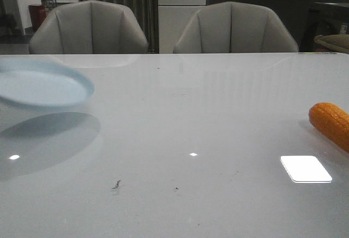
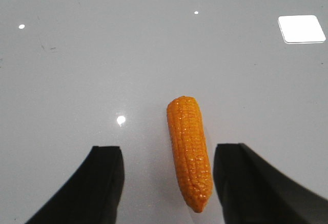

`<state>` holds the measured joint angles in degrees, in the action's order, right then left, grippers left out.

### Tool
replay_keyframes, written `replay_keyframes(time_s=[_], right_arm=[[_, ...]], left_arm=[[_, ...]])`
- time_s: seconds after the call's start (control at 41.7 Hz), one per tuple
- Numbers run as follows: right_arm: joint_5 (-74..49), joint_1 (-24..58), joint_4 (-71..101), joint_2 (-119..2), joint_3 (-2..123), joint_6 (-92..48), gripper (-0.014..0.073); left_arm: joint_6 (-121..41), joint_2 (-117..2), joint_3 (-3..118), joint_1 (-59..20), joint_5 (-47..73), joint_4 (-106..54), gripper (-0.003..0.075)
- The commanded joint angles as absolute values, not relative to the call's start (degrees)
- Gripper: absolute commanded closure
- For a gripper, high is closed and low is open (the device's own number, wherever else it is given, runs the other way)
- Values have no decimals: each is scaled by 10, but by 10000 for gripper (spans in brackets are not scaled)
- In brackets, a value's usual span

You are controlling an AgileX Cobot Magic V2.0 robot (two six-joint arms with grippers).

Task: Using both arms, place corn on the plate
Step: 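Grasp the pale blue plate rim with the left gripper and lift, then carry the plate toward the table center and lower it, then open the left gripper and withdraw it upward from the plate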

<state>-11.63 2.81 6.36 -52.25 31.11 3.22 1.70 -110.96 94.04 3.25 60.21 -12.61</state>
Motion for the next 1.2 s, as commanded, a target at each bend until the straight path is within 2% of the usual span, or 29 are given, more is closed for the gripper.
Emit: replay_keyframes(time_s=[0.0, 0.216, 0.504, 0.816, 0.936, 1.128, 1.176], right_arm=[[-76, 29, 64, -518, 329, 29, 98], [-76, 29, 64, -518, 329, 29, 98], [-76, 29, 64, -518, 329, 29, 98], [-76, 29, 64, -518, 329, 29, 98], [-76, 29, 64, -518, 329, 29, 98], [-76, 29, 64, -518, 329, 29, 98], [-76, 29, 64, -518, 329, 29, 98]], left_arm=[[20, -1080, 1013, 25, 619, -201, 631], [20, -1083, 1068, -30, 609, -304, 630], [35, -1147, 1068, -128, 611, -303, 631], [35, -1240, 1068, -192, 654, -302, 626], [19, -1256, 1068, -211, 656, -296, 576], [10, -1266, 1068, -225, 655, -273, 385], [10, -1266, 1070, -225, 654, -273, 358]])
